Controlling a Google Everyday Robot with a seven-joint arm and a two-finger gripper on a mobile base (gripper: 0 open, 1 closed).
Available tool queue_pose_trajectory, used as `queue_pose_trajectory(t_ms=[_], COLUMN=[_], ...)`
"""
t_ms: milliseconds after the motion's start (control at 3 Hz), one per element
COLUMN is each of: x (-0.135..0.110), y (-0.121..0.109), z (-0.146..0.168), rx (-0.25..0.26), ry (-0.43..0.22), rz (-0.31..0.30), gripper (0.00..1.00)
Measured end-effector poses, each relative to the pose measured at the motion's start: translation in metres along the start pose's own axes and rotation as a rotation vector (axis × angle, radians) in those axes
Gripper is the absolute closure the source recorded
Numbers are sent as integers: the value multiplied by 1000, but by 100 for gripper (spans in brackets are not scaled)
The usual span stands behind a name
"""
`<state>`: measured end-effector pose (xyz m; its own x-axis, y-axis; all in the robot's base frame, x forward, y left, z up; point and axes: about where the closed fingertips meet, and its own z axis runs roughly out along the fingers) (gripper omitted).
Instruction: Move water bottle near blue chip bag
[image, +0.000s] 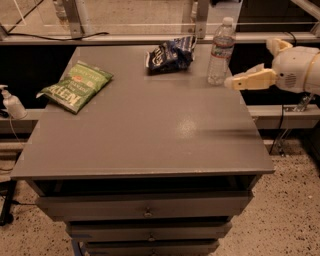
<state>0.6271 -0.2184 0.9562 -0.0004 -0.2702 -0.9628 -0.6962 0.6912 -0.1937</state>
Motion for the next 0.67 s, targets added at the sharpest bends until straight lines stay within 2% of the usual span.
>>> queue_pose_trajectory(t_ms=[333,667], x=[-23,-22], y=[31,49], z=[-51,-54], rx=[-91,-158], ry=[-37,-36], rz=[-36,-35], gripper=[0,0])
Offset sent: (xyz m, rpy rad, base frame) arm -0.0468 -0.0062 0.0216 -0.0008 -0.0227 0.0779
